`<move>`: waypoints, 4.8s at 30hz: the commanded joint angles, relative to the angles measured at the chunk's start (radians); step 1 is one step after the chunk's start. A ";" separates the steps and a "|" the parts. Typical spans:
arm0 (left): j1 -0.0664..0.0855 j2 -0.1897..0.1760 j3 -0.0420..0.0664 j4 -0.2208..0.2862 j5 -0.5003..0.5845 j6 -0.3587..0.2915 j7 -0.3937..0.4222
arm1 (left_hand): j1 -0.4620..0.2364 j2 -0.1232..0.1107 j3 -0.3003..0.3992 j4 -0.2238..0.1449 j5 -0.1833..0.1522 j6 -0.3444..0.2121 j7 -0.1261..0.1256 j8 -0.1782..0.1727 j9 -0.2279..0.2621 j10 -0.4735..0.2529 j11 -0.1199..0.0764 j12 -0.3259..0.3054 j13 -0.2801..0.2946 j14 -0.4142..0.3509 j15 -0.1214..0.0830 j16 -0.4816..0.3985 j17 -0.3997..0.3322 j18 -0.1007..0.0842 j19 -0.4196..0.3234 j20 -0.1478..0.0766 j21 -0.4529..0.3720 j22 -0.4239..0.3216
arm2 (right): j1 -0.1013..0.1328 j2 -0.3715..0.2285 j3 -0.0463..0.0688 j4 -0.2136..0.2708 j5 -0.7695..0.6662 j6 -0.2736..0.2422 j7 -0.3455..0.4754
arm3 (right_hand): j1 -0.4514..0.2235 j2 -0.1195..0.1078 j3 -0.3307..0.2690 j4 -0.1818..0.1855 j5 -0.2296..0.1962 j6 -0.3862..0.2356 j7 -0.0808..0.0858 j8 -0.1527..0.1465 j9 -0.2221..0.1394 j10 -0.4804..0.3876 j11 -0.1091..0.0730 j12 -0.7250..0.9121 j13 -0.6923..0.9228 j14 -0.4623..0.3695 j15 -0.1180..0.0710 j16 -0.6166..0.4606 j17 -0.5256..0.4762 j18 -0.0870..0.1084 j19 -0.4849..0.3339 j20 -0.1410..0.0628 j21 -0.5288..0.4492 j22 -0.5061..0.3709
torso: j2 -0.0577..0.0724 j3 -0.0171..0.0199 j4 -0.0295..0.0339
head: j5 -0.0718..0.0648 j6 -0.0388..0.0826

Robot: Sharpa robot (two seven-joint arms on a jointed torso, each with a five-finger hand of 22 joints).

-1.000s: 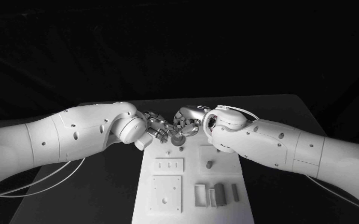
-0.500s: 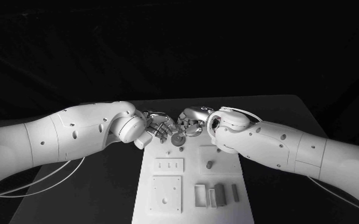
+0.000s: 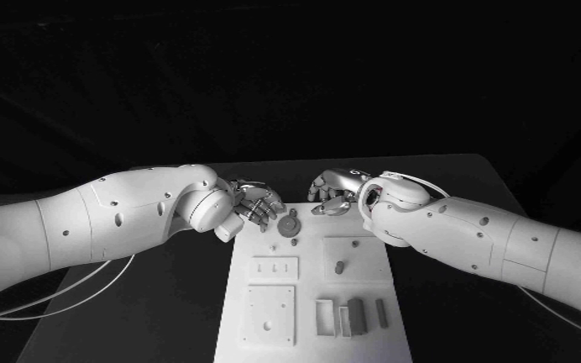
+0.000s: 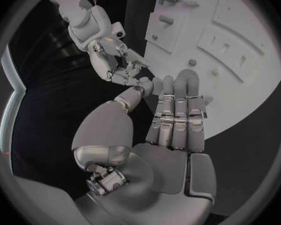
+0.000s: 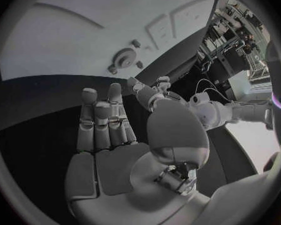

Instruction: Assemble the parts on the task board

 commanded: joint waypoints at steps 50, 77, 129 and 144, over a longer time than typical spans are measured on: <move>-0.081 0.022 -0.010 0.008 -0.424 0.187 -0.146 | -0.089 -0.017 0.002 0.021 0.060 0.131 -0.104 0.089 0.122 0.044 -0.057 0.186 0.094 0.047 -0.054 0.209 0.012 0.003 0.086 -0.052 0.084 0.091 | 0.008 -0.140 0.054 0.067 0.174 -0.090 0.031 | 0.018 -0.010 0.002 -0.011 0.003 -0.007 0.010 -0.001 -0.003 -0.003 0.000 -0.002 -0.001 0.002 0.003 -0.003 0.000 0.007 -0.005 -0.001 -0.005 0.013 | 0.001 -0.0004 -0.0003 | -0.004 -0.083; -0.108 0.048 -0.010 0.006 -0.509 0.200 -0.151 | -0.092 -0.017 -0.001 0.035 0.058 0.147 -0.116 0.112 0.145 0.045 -0.069 0.237 0.103 0.053 -0.062 0.259 0.002 0.004 0.092 -0.060 0.121 0.093 | 0.008 -0.139 0.055 0.072 0.174 -0.077 0.027 | 0.015 -0.009 0.000 -0.009 0.003 -0.007 0.010 -0.001 -0.004 -0.004 0.000 -0.002 -0.002 0.002 0.004 -0.004 0.000 0.007 -0.006 0.000 -0.006 0.013 | 0.001 -0.0015 0.0017 | -0.011 -0.098; -0.120 0.087 -0.010 -0.032 -0.568 0.268 -0.175 | -0.091 -0.010 0.000 0.034 0.055 0.145 -0.116 0.115 0.149 0.039 -0.069 0.250 0.100 0.049 -0.064 0.271 -0.011 0.004 0.089 -0.063 0.135 0.092 | 0.007 -0.135 0.055 0.082 0.173 -0.064 0.026 | 0.014 -0.007 0.000 -0.009 0.003 -0.008 0.010 -0.001 -0.005 -0.004 0.000 -0.003 -0.003 0.001 0.004 -0.004 0.000 0.007 -0.007 0.001 -0.007 0.013 | 0.000 -0.0006 0.0008 | -0.014 -0.104; -0.126 0.101 -0.010 -0.045 -0.568 0.277 -0.174 | -0.092 -0.010 0.000 0.035 0.054 0.144 -0.116 0.115 0.149 0.038 -0.069 0.251 0.099 0.049 -0.064 0.272 -0.013 0.004 0.088 -0.063 0.137 0.092 | 0.007 -0.133 0.055 0.082 0.173 -0.058 0.024 | 0.013 -0.006 0.000 -0.008 0.003 -0.008 0.010 -0.001 -0.005 -0.004 0.000 -0.003 -0.004 0.001 0.004 -0.004 0.000 0.007 -0.008 0.001 -0.007 0.013 | 0.000 -0.0003 0.0010 | -0.015 -0.097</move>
